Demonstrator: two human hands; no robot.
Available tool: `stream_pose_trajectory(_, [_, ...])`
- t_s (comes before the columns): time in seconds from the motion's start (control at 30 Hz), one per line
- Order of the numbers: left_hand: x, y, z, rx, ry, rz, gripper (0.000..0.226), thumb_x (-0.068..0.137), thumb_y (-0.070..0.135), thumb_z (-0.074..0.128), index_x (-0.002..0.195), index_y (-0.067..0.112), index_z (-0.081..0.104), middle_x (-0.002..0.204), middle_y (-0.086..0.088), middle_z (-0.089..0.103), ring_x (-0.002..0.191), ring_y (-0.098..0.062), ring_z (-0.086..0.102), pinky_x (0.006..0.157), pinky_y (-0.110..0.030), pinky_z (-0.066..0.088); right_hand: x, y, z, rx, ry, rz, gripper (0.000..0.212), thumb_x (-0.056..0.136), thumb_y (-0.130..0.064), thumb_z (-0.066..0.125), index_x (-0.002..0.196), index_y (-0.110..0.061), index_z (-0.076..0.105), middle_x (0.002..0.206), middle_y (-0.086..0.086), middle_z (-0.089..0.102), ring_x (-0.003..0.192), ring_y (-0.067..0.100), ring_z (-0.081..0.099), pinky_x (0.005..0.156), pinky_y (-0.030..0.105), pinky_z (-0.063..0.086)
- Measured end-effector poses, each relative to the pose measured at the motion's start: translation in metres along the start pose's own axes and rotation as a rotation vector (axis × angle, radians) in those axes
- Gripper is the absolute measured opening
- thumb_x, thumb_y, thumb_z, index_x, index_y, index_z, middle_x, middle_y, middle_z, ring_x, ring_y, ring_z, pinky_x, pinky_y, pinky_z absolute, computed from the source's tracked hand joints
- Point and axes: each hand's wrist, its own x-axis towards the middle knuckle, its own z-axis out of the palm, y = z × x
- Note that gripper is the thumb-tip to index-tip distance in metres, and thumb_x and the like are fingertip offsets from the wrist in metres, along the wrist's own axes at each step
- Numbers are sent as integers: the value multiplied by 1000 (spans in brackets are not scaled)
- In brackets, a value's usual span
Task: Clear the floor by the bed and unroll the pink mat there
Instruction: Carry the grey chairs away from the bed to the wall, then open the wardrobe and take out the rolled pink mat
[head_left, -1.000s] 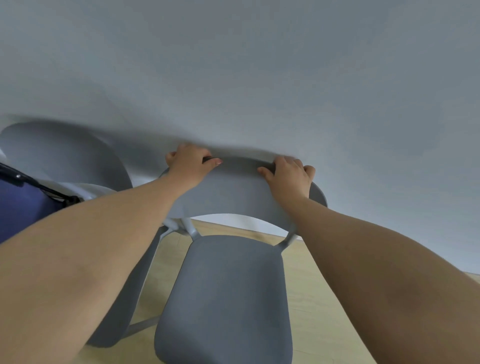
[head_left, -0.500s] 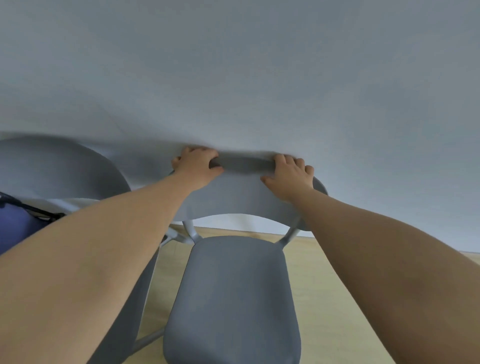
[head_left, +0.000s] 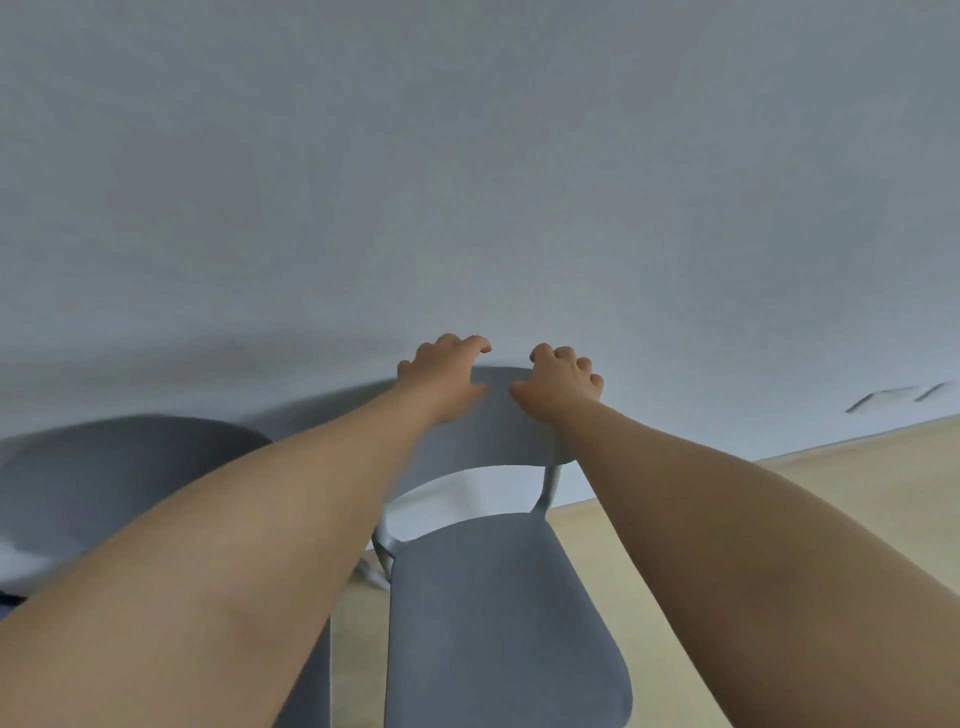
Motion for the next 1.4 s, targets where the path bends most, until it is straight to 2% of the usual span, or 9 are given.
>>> stream_pose_trajectory(0.3, [-61, 43, -49, 39, 68, 148, 50, 92, 31, 53, 139, 28, 36, 144, -4, 35, 128, -27, 41, 104, -42, 37, -76, -3, -50, 61, 132, 68, 49, 93, -31, 46, 139, -16, 37, 141, 8, 38, 129, 29, 35, 102, 37, 30])
stream_pose_trajectory(0.6, [-90, 119, -69, 96, 127, 320, 50, 93, 32, 53, 140, 25, 36, 144, -6, 36, 125, -28, 45, 102, -42, 39, -130, 47, -104, 86, 296, 153, 50, 92, -32, 46, 138, -16, 37, 140, 8, 40, 128, 29, 36, 100, 37, 31])
stream_pose_trajectory(0.77, [-100, 196, -79, 155, 175, 462, 51, 93, 31, 51, 141, 25, 35, 145, -5, 35, 127, -28, 43, 100, -41, 38, -165, 102, -153, 93, 421, 213, 48, 92, -31, 47, 138, -18, 38, 139, 6, 42, 128, 28, 37, 101, 37, 30])
stream_pose_trajectory(0.97, [-128, 305, -75, 99, 182, 600, 51, 92, 25, 51, 140, 25, 35, 144, -5, 35, 125, -28, 44, 101, -42, 40, -218, 185, -204, 75, 545, 308, 47, 92, -31, 47, 137, -18, 40, 137, 6, 44, 127, 27, 37, 101, 37, 30])
stream_pose_trajectory(1.27, [-192, 479, -23, 7, 142, 826, 51, 90, 23, 51, 139, 25, 37, 142, -5, 37, 123, -27, 45, 103, -43, 40, -320, 341, -264, 44, 695, 482, 47, 92, -31, 47, 137, -20, 41, 136, 5, 45, 127, 28, 37, 100, 38, 31])
stream_pose_trajectory(1.4, [-209, 533, 3, -14, 101, 888, 51, 90, 23, 52, 139, 25, 37, 142, -5, 37, 124, -26, 45, 104, -43, 39, -348, 401, -278, 40, 711, 558, 47, 92, -33, 49, 136, -20, 42, 135, 6, 46, 128, 28, 37, 101, 39, 32])
